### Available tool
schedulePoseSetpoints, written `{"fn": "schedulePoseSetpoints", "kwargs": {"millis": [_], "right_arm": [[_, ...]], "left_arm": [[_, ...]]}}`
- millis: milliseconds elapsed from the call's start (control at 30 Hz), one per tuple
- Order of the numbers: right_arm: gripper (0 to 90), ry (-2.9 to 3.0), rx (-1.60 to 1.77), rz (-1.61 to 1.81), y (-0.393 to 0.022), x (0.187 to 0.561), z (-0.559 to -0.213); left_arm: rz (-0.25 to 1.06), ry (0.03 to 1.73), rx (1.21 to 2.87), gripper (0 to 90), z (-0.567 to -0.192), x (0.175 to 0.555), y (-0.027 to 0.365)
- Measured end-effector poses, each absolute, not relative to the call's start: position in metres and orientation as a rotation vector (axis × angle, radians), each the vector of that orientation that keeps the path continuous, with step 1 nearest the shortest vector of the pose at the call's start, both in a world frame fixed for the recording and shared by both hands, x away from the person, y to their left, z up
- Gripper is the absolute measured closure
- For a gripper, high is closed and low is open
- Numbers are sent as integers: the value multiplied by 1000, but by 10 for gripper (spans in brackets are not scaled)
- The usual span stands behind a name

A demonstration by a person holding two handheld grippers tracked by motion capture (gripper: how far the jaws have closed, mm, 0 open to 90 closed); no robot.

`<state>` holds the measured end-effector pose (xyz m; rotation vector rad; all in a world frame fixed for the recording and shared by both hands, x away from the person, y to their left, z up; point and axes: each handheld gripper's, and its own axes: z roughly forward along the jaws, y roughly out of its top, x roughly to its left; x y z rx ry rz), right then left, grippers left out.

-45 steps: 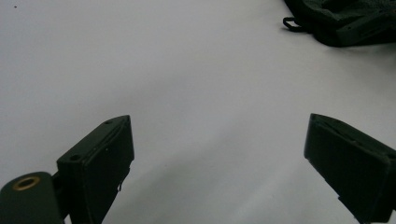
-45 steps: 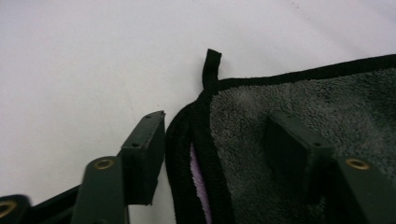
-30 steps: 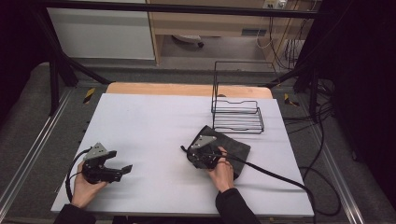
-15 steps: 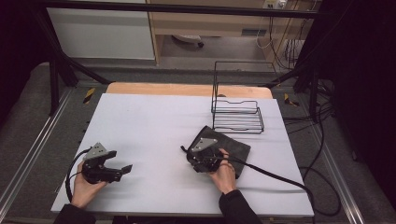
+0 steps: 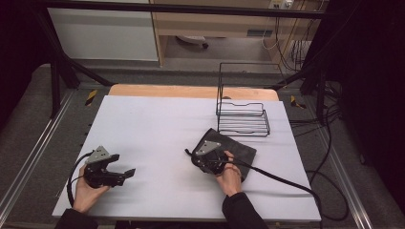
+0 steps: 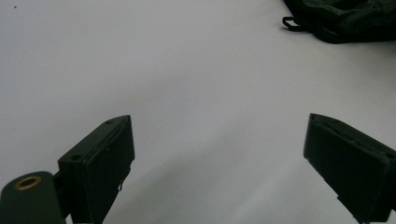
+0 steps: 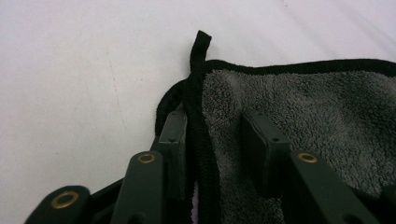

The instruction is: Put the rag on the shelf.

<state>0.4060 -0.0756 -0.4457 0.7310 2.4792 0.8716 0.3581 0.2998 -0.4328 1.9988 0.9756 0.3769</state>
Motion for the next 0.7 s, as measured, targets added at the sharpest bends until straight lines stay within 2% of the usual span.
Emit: {"fn": "schedulePoseSetpoints", "kwargs": {"millis": [133, 300, 433, 600, 700], "right_arm": [[661, 2489, 756, 882, -76, 407, -443], [469, 2441, 845, 1047, -72, 410, -433], [393, 2412, 844, 976, -52, 416, -434], [404, 2374, 877, 861, -40, 421, -450], [497, 2356, 873, 832, -41, 420, -449]], "left_arm": [[376, 977, 2000, 90, -433, 358, 300], [375, 980, 1999, 91, -433, 359, 300], [374, 974, 2001, 91, -433, 359, 300], [374, 970, 2001, 91, -432, 358, 300], [373, 972, 1999, 91, -433, 358, 301]]}}
